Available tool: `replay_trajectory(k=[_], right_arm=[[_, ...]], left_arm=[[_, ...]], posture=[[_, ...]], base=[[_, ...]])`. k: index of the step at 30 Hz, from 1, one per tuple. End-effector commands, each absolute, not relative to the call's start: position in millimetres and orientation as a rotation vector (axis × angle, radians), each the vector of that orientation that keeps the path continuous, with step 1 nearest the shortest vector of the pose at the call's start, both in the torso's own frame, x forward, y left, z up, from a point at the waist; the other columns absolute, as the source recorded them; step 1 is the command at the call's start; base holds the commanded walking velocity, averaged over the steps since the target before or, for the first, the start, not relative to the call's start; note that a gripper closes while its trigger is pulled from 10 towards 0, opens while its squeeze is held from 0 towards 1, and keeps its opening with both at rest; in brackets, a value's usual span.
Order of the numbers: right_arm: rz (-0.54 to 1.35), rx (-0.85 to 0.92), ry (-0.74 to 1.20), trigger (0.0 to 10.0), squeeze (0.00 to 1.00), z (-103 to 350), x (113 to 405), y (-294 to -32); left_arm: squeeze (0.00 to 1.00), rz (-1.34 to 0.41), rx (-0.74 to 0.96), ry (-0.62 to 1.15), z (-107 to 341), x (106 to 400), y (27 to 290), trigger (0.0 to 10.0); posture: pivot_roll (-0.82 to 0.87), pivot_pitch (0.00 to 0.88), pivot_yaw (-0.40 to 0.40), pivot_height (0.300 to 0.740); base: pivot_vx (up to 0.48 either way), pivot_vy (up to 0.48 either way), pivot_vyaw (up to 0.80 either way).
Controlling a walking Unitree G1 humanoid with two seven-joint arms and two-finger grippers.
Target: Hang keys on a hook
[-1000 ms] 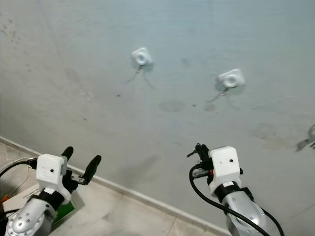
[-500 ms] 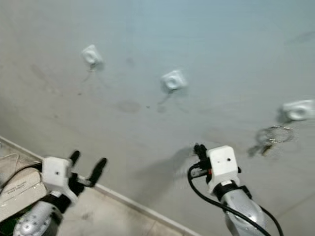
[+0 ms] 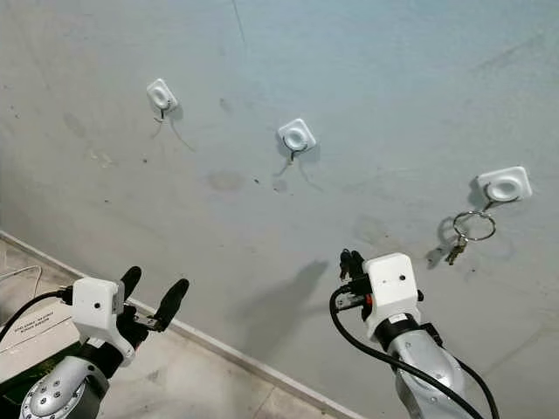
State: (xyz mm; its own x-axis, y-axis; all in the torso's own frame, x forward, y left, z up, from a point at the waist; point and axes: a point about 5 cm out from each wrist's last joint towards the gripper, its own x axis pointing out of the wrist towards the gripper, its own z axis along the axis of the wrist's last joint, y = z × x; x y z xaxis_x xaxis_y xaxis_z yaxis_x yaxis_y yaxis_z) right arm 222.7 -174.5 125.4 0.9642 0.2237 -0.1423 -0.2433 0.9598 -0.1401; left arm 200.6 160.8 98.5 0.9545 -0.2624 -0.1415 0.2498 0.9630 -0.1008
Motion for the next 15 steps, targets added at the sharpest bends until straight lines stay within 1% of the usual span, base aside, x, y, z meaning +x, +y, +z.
replay_trajectory(k=[1, 3, 15], right_arm=[[0.243, -0.157, 0.120, 10.0, 0.00, 125.5, 224.4, -173.5], [0.244, -0.158, 0.120, 10.0, 0.00, 125.5, 224.7, -173.3], [0.249, -0.158, 0.115, 10.0, 0.00, 126.5, 227.1, -171.5]], left_arm=[[0.00, -0.260, -0.075, 0.153, 100.5, 201.8, 161.8, 10.0], [0.00, -0.262, -0.072, 0.156, 99.8, 202.3, 161.8, 10.0], [0.00, -0.282, -0.073, 0.164, 100.2, 202.4, 159.2, 10.0]], posture=[[-0.02, 0.046, -0.003, 0.740], [-0.02, 0.046, -0.003, 0.740], [-0.02, 0.045, -0.002, 0.740]], base=[[0.000, 0.345, 0.00], [0.000, 0.375, 0.00], [0.000, 0.469, 0.00]])
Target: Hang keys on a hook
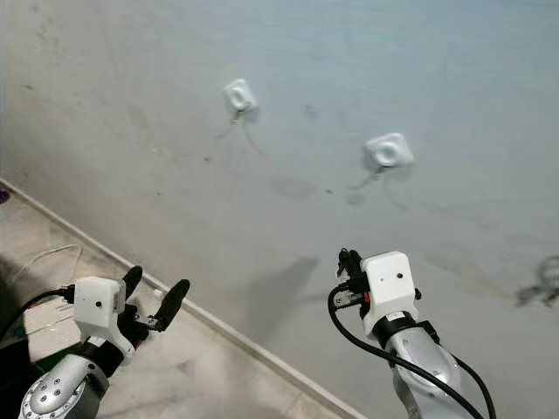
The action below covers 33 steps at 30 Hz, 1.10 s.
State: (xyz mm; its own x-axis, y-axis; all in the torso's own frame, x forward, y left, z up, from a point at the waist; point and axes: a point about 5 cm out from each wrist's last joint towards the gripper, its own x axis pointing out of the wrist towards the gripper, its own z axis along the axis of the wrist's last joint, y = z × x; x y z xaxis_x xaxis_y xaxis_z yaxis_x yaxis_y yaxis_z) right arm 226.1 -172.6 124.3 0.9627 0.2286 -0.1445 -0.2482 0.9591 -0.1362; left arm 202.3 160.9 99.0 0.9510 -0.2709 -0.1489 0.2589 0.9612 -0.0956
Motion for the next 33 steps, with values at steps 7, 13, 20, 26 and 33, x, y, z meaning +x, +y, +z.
replay_trajectory(k=[7, 13, 20, 26, 33], right_arm=[[0.244, -0.157, 0.109, 10.0, 0.00, 128, 230, -172], [0.239, -0.161, 0.106, 10.0, 0.00, 130, 230, -173], [0.221, -0.164, 0.101, 10.0, 0.00, 131, 233, -174], [0.219, -0.168, 0.111, 10.0, 0.00, 131, 231, -176], [0.222, -0.175, 0.114, 10.0, 0.00, 132, 230, -177]], left_arm=[[0.00, -0.286, -0.077, 0.172, 100, 205, 159, 10.0], [0.00, -0.292, -0.076, 0.176, 99, 207, 157, 10.0], [0.00, -0.308, -0.065, 0.176, 100, 208, 157, 10.0], [0.00, -0.308, -0.085, 0.166, 101, 211, 153, 10.0], [0.00, -0.300, -0.100, 0.162, 103, 214, 151, 10.0]], posture=[[-0.03, 0.054, 0.005, 0.740], [-0.04, 0.057, 0.014, 0.740], [-0.05, 0.062, 0.024, 0.740], [-0.06, 0.067, 0.023, 0.740], [-0.06, 0.069, 0.017, 0.740]], base=[[0.000, 0.470, 0.00], [0.000, 0.472, 0.00], [0.000, 0.131, 0.00], [0.000, 0.000, -0.74], [0.000, 0.000, -0.76]])
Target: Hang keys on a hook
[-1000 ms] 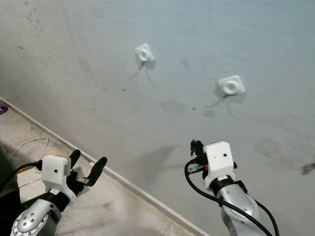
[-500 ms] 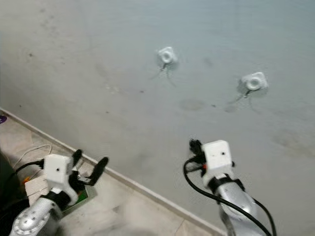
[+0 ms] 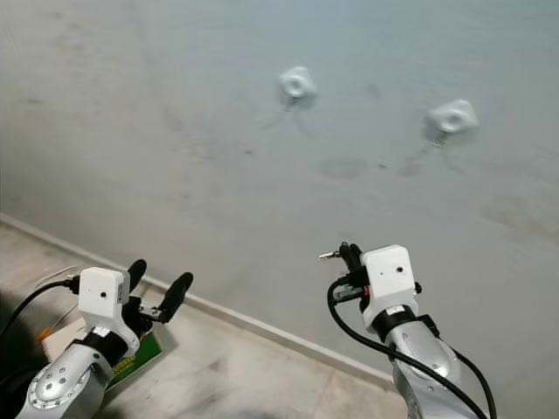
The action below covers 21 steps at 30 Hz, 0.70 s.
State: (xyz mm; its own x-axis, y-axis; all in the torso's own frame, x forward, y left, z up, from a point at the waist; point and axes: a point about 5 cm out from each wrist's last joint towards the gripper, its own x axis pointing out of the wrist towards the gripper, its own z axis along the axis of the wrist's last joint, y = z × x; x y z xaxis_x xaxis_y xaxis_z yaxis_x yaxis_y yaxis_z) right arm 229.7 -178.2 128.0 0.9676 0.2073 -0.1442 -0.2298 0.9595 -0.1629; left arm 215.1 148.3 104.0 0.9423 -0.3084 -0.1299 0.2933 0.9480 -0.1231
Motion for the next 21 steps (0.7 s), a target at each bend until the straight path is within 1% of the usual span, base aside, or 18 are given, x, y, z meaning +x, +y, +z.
replay_trajectory(k=[1, 12, 21], right_arm=[[0.223, -0.175, 0.113, 10.0, 0.00, 131.8, 230.2, -177.4], [0.234, -0.175, 0.120, 10.0, 0.00, 130.2, 229.0, -175.4], [0.235, -0.173, 0.121, 10.0, 0.00, 130.2, 229.3, -175.8]], left_arm=[[0.00, -0.300, -0.101, 0.162, 102.8, 214.4, 150.7, 10.0], [0.00, -0.305, -0.105, 0.164, 102.7, 215.7, 148.8, 10.0], [0.00, -0.303, -0.104, 0.165, 102.7, 216.4, 148.4, 10.0]], posture=[[-0.07, 0.069, 0.016, 0.740], [-0.06, 0.067, 0.014, 0.740], [-0.06, 0.067, 0.014, 0.740]], base=[[0.000, 0.000, -0.59], [0.000, 0.000, 0.00], [0.000, -0.261, 0.00]])
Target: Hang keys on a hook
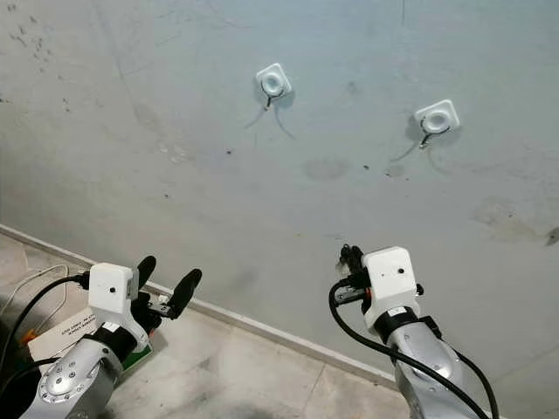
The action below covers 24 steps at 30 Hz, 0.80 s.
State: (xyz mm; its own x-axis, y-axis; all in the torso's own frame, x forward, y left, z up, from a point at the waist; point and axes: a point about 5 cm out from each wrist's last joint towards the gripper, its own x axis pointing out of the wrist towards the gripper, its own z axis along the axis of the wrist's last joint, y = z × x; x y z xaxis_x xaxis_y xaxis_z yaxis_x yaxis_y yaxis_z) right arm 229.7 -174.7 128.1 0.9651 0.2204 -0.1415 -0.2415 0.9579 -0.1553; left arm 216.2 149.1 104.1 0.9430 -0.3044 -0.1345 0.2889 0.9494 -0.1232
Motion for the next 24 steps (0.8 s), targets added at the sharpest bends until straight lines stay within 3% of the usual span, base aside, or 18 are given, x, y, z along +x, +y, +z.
replay_trajectory(k=[1, 20, 24], right_arm=[[0.235, -0.173, 0.121, 10.0, 0.00, 130.2, 229.3, -175.8], [0.238, -0.175, 0.125, 10.0, 0.00, 129.7, 230.1, -175.7], [0.240, -0.176, 0.126, 10.0, 0.00, 129.8, 229.9, -175.0]], left_arm=[[0.00, -0.303, -0.104, 0.165, 102.7, 216.4, 148.4, 10.0], [0.00, -0.303, -0.107, 0.165, 102.7, 217.9, 146.4, 10.0], [0.00, -0.292, -0.124, 0.162, 102.6, 217.9, 147.2, 10.0]], posture=[[-0.06, 0.067, 0.014, 0.740], [-0.06, 0.066, 0.008, 0.740], [-0.06, 0.067, 0.003, 0.740]], base=[[0.000, -0.266, 0.00], [0.000, -0.282, 0.00], [0.000, 0.000, 0.00]])
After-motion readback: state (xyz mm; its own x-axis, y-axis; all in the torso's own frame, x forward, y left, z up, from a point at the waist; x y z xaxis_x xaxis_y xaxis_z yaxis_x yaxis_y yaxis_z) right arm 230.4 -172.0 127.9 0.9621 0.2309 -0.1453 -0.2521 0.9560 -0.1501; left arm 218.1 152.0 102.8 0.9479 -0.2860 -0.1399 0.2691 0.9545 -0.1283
